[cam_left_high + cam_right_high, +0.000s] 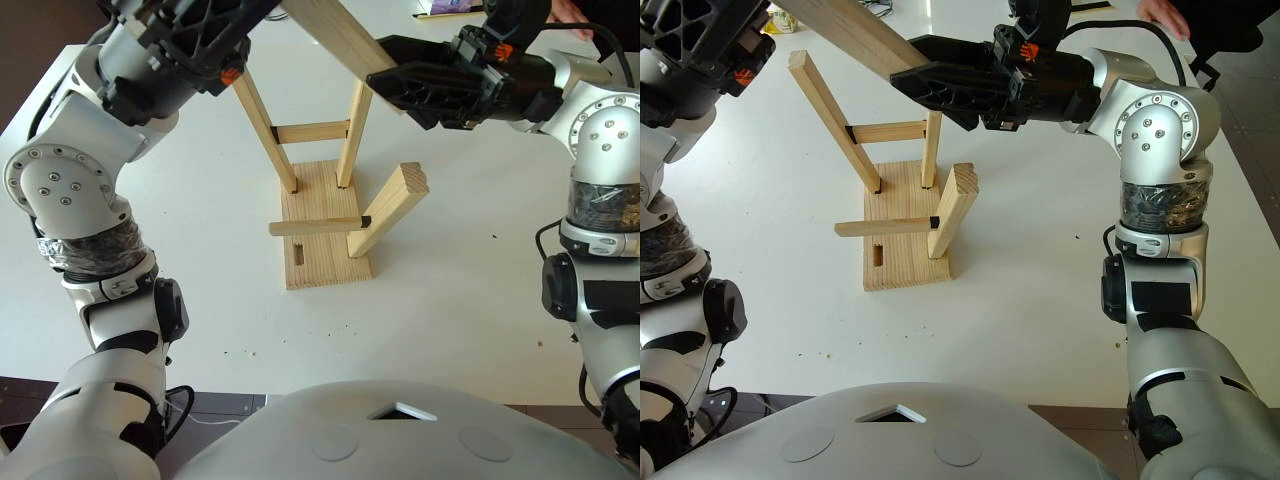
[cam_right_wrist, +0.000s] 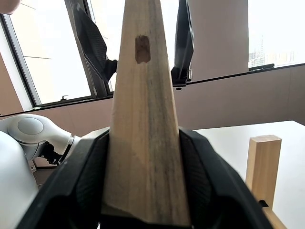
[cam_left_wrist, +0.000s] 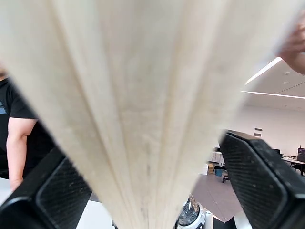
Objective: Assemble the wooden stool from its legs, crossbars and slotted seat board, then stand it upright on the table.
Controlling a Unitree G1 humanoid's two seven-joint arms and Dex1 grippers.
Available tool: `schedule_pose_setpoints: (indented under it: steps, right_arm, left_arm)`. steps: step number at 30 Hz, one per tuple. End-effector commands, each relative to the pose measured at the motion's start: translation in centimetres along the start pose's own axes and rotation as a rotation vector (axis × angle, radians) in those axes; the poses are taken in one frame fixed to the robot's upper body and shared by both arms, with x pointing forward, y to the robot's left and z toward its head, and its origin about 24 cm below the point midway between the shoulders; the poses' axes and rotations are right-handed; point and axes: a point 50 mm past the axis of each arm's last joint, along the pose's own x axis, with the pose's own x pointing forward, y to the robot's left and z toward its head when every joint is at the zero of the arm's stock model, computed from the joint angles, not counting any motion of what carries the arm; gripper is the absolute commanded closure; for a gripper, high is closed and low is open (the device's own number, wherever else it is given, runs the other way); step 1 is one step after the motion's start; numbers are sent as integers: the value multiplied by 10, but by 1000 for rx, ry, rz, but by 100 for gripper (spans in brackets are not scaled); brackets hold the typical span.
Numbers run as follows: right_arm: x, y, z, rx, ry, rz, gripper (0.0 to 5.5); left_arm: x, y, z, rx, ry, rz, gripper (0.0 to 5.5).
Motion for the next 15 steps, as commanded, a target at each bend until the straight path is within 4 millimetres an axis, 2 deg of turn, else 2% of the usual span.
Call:
schedule_pose_setpoints:
  steps: [1, 2, 8, 15]
  right_arm:
    - [-3, 1, 1, -9, 8, -8, 344]
    - [-3, 1, 1, -9, 9, -9, 344]
    - [-1, 1, -2, -6, 30, 5, 344]
    - [0, 2, -5, 7, 44, 23, 344]
  left_arm:
    - [-7, 1, 3, 26, 5, 11, 129]
    - [-8, 1, 4, 31, 1, 13, 129]
    - [-8, 1, 5, 34, -11, -12, 210]
    - [-5, -2, 4, 44, -10, -41, 322]
